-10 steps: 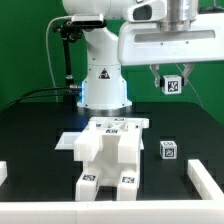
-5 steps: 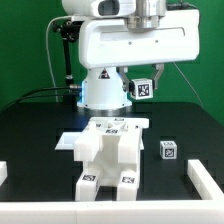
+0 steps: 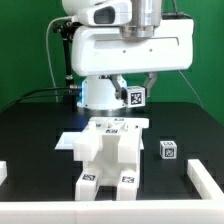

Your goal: Assemble chair

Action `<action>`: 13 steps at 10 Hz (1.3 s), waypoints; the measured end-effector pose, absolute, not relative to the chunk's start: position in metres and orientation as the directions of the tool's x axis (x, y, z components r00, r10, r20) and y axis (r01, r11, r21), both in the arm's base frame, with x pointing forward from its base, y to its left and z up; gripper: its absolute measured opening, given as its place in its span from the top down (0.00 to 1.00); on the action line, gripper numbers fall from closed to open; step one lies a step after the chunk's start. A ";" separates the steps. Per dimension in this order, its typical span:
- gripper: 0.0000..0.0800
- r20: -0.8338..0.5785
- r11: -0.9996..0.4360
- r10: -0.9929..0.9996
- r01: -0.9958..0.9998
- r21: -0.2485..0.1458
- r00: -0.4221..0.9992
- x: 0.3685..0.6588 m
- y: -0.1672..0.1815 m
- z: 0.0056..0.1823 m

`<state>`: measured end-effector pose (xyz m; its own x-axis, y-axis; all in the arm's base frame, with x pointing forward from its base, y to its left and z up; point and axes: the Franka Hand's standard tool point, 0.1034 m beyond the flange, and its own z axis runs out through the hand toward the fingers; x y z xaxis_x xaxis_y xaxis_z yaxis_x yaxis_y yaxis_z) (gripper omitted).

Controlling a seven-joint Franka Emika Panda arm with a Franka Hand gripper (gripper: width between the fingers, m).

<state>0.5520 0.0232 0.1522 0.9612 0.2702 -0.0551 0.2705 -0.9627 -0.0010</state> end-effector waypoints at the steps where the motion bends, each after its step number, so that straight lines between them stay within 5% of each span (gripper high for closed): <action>1: 0.65 -0.056 -0.959 0.284 0.284 0.004 0.957 0.559 0.019 0.148; 13: 0.65 -0.050 -0.958 0.287 0.287 0.012 0.957 0.552 0.023 0.124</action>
Offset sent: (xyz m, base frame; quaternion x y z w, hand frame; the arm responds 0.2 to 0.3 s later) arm -0.0107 0.0086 -0.0124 0.0138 0.0120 0.0279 0.9994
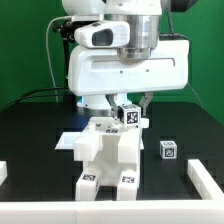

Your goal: Assemble chair

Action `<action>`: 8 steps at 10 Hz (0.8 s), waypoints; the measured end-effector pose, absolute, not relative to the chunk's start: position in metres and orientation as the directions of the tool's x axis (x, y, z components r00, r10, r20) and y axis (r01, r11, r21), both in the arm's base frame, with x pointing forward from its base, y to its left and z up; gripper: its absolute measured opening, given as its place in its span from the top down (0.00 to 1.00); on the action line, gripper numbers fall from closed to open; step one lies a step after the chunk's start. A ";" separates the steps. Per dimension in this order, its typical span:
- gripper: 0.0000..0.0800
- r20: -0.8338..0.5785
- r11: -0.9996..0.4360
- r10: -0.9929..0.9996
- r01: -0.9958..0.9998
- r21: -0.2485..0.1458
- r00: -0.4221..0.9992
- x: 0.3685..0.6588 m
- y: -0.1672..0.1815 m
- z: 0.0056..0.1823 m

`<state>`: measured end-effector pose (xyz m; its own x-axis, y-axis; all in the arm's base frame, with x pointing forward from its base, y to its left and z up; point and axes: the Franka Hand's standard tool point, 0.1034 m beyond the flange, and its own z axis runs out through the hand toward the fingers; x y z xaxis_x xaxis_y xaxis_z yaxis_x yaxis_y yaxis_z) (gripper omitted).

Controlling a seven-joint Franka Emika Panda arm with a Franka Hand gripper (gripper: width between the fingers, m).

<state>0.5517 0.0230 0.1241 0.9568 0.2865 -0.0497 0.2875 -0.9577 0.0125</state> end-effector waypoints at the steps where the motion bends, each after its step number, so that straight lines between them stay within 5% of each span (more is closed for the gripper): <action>1: 0.65 -0.047 -0.957 0.287 0.288 0.013 0.957 0.552 0.024 0.124; 8: 0.65 -0.041 -0.957 0.288 0.289 0.015 0.957 0.553 0.025 0.124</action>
Offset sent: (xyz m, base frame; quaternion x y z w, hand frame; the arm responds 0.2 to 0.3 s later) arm -0.0050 0.0053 -0.0062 -0.0043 0.0057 0.0073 0.9999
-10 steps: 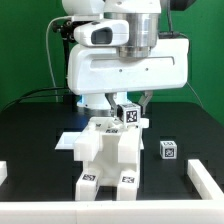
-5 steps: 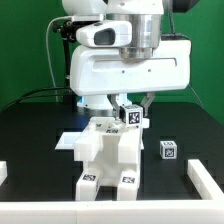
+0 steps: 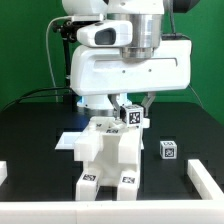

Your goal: Assemble chair

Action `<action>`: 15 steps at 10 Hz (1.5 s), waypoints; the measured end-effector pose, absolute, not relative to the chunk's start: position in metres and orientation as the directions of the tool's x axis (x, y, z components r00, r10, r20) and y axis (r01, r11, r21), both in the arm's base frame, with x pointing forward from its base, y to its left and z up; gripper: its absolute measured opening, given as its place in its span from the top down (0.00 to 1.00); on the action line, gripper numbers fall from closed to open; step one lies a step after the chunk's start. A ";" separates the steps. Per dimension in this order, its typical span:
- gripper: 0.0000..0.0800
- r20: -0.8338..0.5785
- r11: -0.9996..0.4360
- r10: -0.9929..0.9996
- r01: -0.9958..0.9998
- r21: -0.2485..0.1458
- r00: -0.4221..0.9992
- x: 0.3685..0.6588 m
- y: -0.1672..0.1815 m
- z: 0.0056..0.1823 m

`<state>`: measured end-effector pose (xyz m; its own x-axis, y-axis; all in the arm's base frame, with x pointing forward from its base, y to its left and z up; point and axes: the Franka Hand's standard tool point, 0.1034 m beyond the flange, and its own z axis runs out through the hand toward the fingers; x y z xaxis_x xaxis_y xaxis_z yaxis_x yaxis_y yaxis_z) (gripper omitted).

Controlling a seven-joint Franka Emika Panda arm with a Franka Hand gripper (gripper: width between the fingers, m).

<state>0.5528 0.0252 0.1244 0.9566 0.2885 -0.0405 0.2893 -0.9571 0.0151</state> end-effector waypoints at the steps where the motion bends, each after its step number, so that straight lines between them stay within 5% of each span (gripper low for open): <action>1: 0.65 -0.041 -0.957 0.289 0.289 0.015 0.957 0.552 0.025 0.124; 11: 0.65 -0.034 -0.956 0.293 0.294 0.019 0.955 0.550 0.026 0.116; 12: 0.53 -0.034 -0.956 0.293 0.294 0.019 0.955 0.550 0.026 0.116; 13: 0.31 -0.034 -0.956 0.293 0.294 0.019 0.955 0.550 0.026 0.116; 15: 0.21 -0.034 -0.956 0.293 0.294 0.019 0.955 0.550 0.026 0.116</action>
Offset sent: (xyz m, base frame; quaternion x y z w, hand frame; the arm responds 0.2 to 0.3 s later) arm -0.0089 0.0043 -0.0053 -0.0028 0.0084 0.0046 1.0000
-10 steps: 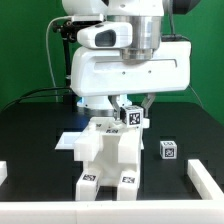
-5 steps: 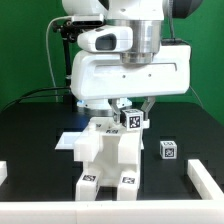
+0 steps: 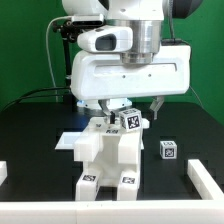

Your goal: Assemble chair

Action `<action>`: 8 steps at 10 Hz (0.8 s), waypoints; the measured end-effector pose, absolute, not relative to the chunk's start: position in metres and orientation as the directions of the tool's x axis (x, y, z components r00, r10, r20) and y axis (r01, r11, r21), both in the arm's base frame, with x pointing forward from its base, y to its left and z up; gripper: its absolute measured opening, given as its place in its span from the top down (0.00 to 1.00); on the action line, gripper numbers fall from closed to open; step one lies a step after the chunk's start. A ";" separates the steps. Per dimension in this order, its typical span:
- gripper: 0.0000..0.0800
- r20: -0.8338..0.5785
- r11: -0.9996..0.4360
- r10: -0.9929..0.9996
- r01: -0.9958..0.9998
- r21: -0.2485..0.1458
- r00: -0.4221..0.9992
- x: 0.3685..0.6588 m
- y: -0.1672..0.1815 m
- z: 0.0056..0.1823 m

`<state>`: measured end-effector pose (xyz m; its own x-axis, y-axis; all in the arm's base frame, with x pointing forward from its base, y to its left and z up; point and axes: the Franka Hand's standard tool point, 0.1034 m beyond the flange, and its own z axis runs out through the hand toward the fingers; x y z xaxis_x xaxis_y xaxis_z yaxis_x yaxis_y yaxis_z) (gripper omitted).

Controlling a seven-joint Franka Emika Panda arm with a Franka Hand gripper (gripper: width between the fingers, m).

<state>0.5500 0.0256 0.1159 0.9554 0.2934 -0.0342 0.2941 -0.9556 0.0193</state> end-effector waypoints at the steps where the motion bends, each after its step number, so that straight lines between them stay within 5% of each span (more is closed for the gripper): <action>1: 0.20 -0.034 -0.956 0.293 0.294 0.019 0.955 0.550 0.026 0.116; 4: 0.19 -0.034 -0.956 0.292 0.293 0.018 0.956 0.550 0.026 0.116; 6: 0.19 -0.020 -0.974 0.222 0.221 -0.038 0.975 0.553 0.025 0.129; 8: 0.19 -0.024 -0.974 0.224 0.223 -0.035 0.974 0.552 0.031 0.125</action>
Offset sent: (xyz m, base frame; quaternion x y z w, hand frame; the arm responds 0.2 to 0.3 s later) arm 0.0000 0.0000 0.0000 0.0000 0.0000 0.0000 1.0000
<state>0.5518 0.0307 0.1248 0.9742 0.2244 -0.0238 0.2235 -0.9741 -0.0354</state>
